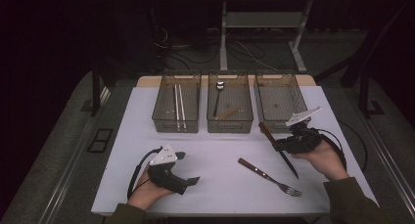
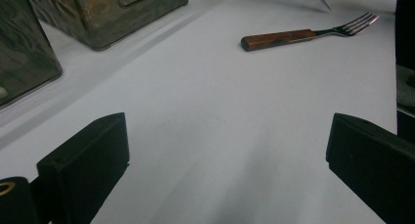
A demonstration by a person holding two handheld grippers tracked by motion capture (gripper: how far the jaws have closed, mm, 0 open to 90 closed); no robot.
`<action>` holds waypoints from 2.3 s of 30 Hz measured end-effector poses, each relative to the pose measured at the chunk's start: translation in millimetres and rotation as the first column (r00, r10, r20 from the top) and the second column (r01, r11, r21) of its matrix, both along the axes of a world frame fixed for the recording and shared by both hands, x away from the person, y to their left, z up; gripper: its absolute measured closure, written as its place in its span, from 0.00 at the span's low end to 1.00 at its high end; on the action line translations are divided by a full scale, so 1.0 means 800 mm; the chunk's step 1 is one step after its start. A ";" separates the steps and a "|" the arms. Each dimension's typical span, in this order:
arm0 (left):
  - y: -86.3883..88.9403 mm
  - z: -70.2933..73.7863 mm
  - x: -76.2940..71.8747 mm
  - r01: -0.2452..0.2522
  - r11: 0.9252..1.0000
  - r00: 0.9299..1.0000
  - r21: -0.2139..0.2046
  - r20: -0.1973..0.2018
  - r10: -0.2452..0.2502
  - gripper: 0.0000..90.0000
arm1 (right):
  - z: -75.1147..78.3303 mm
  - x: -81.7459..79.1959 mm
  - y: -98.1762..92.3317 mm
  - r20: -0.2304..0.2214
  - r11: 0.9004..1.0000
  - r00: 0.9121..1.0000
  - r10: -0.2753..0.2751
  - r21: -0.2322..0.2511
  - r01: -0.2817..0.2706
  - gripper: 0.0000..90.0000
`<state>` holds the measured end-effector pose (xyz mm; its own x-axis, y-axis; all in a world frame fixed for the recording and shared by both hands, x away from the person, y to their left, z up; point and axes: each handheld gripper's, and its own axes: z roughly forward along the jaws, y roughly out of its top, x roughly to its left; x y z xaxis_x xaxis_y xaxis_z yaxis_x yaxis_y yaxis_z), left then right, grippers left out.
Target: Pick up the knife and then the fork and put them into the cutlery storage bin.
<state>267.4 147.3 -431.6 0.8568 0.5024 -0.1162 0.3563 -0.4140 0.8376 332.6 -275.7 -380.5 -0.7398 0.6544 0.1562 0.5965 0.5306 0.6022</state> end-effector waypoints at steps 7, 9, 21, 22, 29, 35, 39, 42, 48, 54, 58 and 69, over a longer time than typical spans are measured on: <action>0.001 0.000 0.000 0.003 1.000 1.000 -0.001 0.001 -0.003 0.01 | 0.006 0.001 -0.014 0.064 0.996 0.997 -0.048 0.076 0.043 0.86; 0.001 0.000 0.000 0.004 1.000 1.000 -0.002 0.000 -0.004 0.01 | 0.008 0.001 -0.019 0.080 0.994 0.995 -0.065 0.098 0.057 0.86; 0.000 -0.001 0.001 0.004 1.000 1.000 -0.004 -0.004 -0.004 0.01 | 0.027 0.000 -0.042 0.158 0.974 0.976 -0.148 0.195 0.116 0.86; 0.000 -0.001 0.001 0.004 1.000 1.000 -0.003 -0.004 -0.004 0.01 | 0.028 0.001 -0.043 0.161 0.973 0.975 -0.150 0.197 0.118 0.86; 0.002 -0.002 0.002 -0.005 1.000 1.000 -0.006 -0.010 0.005 0.01 | 0.039 0.007 -0.049 0.201 0.967 0.962 -0.186 0.213 0.142 0.86; 0.001 -0.003 0.002 -0.006 1.000 1.000 -0.001 -0.009 0.006 0.01 | 0.055 0.016 -0.055 0.229 0.960 0.950 -0.213 0.228 0.160 0.86; 0.002 -0.003 0.002 -0.006 1.000 1.000 -0.001 -0.010 0.006 0.01 | 0.068 0.026 -0.059 0.246 0.954 0.939 -0.241 0.237 0.183 0.85; 0.001 -0.003 0.002 -0.005 1.000 1.000 -0.002 -0.010 0.005 0.01 | 0.077 0.033 -0.060 0.254 0.950 0.933 -0.255 0.248 0.192 0.86; 0.001 -0.003 0.002 -0.004 1.000 1.000 -0.003 -0.010 0.004 0.01 | 0.098 0.051 -0.060 0.280 0.941 0.914 -0.293 0.255 0.223 0.85; 0.001 -0.002 0.001 -0.004 1.000 1.000 -0.009 -0.011 0.004 0.01 | 0.113 0.073 -0.059 0.306 0.924 0.885 -0.350 0.271 0.271 0.86; 0.001 -0.002 0.001 -0.003 1.000 1.000 -0.011 -0.011 0.003 0.01 | 0.120 0.088 -0.058 0.325 0.911 0.863 -0.388 0.277 0.305 0.85; 0.001 -0.001 0.001 -0.001 1.000 1.000 -0.019 -0.009 0.001 0.01 | 0.118 0.121 -0.048 0.368 0.888 0.813 -0.452 0.275 0.370 0.85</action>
<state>268.1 148.5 -432.7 0.8550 0.5012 -0.1335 0.3646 -0.3979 0.8419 429.7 -313.7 -286.1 -0.4297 0.9018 0.0466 0.4093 0.1485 0.9002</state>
